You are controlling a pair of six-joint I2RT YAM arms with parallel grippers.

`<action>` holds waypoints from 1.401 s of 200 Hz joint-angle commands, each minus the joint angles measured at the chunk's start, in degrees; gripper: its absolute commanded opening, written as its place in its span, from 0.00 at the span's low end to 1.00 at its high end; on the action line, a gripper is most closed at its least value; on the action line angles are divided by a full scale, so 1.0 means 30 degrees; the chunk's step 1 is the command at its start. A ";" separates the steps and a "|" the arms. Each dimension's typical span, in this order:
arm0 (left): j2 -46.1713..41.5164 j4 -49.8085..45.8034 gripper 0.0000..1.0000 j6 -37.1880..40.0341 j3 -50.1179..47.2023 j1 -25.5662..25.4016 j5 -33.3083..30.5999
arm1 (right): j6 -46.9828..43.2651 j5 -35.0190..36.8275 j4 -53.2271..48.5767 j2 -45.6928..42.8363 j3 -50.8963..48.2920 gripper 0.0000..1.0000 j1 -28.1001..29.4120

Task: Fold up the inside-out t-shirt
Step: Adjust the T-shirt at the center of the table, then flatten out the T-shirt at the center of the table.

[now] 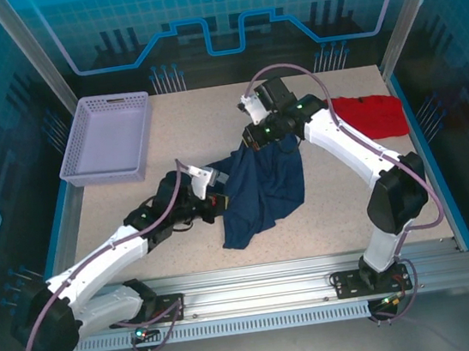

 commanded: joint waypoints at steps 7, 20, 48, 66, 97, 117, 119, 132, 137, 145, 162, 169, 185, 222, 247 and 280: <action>0.0832 -0.3152 0.00 0.1549 0.0764 -0.0730 -0.2148 | -0.0820 0.1459 -0.0197 0.0136 0.1428 0.00 -0.0865; 0.1083 -0.3333 0.00 0.1616 0.0989 -0.0782 -0.2322 | -0.0828 0.1509 -0.0179 0.0180 0.1410 0.00 -0.0873; 0.0705 -0.2466 0.00 0.0129 0.1289 -0.0695 -0.1419 | -0.0720 -0.0506 0.0233 0.1259 0.1513 0.13 -0.0940; 0.0172 -0.1217 0.00 -0.2438 0.1253 0.0625 0.0806 | -0.0716 -0.2893 -0.0696 0.2623 0.2753 0.28 -0.1075; -0.0342 0.0804 0.00 -0.6334 -0.0139 0.4282 0.4515 | 0.0320 -0.6383 0.1258 0.1140 0.1261 0.40 -0.1823; -0.0887 0.0269 0.00 -0.6505 -0.0645 0.5072 0.4107 | 0.2108 -0.9119 0.4007 -0.0669 -0.1341 0.45 -0.2984; -0.0919 0.0267 0.00 -0.6531 -0.0703 0.5163 0.4150 | 0.2313 -0.9341 0.4307 -0.0864 -0.1671 0.46 -0.3119; -0.1194 0.0322 0.00 -0.6693 -0.0985 0.5608 0.4369 | 0.3496 -1.0432 0.6074 -0.1801 -0.3758 0.54 -0.3826; -0.1225 0.0317 0.00 -0.6647 -0.1023 0.5700 0.4421 | 0.3786 -1.0724 0.6564 -0.2004 -0.4335 0.57 -0.4036; -0.1233 0.0287 0.00 -0.6507 -0.1033 0.5771 0.4438 | 0.3916 -1.0917 0.6913 -0.2179 -0.5059 0.61 -0.4264; -0.1099 0.0207 0.00 -0.6481 -0.0910 0.5937 0.4379 | 0.3563 -1.0405 0.6662 -0.1941 -0.5627 0.68 -0.4512; -0.1100 0.0178 0.00 -0.6629 -0.0880 0.6103 0.4350 | 0.3254 -0.9254 0.6056 -0.1738 -0.5638 0.68 -0.4646; -0.1522 0.0408 0.00 -0.7080 -0.0987 0.6591 0.4377 | 0.2207 -0.3708 0.4358 -0.1142 -0.5356 0.68 -0.4710; -0.2555 0.0149 0.00 -0.7331 -0.0837 0.7552 0.4214 | 0.1311 0.0441 0.3258 0.1222 -0.4556 0.65 -0.4053; -0.2867 -0.0326 0.00 -0.7142 -0.0704 0.7928 0.4145 | 0.1193 0.1885 0.2943 0.2408 -0.4872 0.64 -0.3194; -0.3191 -0.0530 0.00 -0.7049 -0.0635 0.8201 0.4020 | 0.1739 0.1164 0.3784 0.3853 -0.5318 0.53 -0.3060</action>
